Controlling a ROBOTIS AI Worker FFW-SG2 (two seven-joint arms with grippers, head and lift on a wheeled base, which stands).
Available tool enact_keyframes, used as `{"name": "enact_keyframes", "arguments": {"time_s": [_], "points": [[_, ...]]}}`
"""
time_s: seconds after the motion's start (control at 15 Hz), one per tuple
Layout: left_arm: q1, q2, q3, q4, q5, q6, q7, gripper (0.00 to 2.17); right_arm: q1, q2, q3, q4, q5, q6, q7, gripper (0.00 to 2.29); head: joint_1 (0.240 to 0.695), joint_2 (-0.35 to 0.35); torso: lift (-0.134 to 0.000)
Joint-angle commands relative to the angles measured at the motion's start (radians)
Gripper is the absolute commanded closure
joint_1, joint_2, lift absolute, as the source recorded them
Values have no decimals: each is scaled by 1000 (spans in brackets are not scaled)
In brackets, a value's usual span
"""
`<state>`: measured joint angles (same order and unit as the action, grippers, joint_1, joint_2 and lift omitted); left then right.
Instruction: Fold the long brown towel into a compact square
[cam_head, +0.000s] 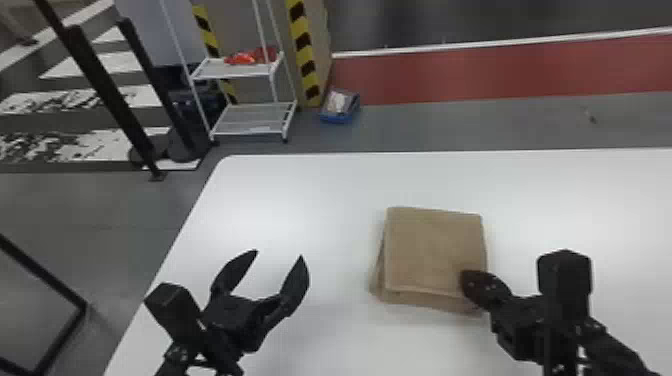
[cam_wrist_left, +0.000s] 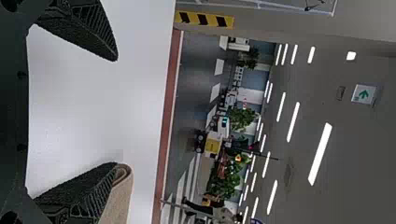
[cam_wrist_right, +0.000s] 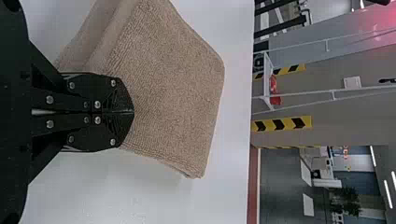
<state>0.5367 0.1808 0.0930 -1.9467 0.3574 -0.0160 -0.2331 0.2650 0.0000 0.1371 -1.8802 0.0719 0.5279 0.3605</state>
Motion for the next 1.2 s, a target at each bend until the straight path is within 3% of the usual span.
{"name": "enact_keyframes", "arguments": {"time_s": [0.0,0.2,0.27,0.33,0.4,0.47,0.53,0.6,0.8,1.13], "points": [[-3,0,1,-6,0,3,0,76,26,1,-16,-80,-43,-53,9,1767,695,215,-116],[-1,-7,-6,-17,-2,3,0,76,129,1,-45,-306,-104,-121,18,1767,695,211,-116],[-1,-9,-7,-20,-2,0,0,76,181,1,-50,-330,-92,-210,-12,1760,695,207,-116],[-3,-9,-10,-21,-2,0,-2,76,234,1,-47,-338,-80,-302,-92,1740,695,201,-116],[-4,-9,-13,-23,-6,-3,-3,76,296,1,-42,-335,-69,-430,-173,1355,695,188,-116],[-6,-11,-16,-26,-9,-9,-11,76,352,1,-42,-329,-67,-547,-215,707,695,172,-116],[-6,-12,-19,-29,-12,-12,-12,76,385,1,-43,-327,-61,-581,-249,215,695,134,-116],[-3,-23,-22,-29,-26,-18,-12,76,408,1,-39,-321,-46,-581,-284,33,695,123,-116],[32,-47,-19,-40,-54,-71,12,76,418,1,-5,-243,-35,-642,-334,53,695,103,-116],[71,-66,5,-41,-112,-175,74,73,416,1,16,-211,-18,-654,-344,66,695,146,-116]]}}
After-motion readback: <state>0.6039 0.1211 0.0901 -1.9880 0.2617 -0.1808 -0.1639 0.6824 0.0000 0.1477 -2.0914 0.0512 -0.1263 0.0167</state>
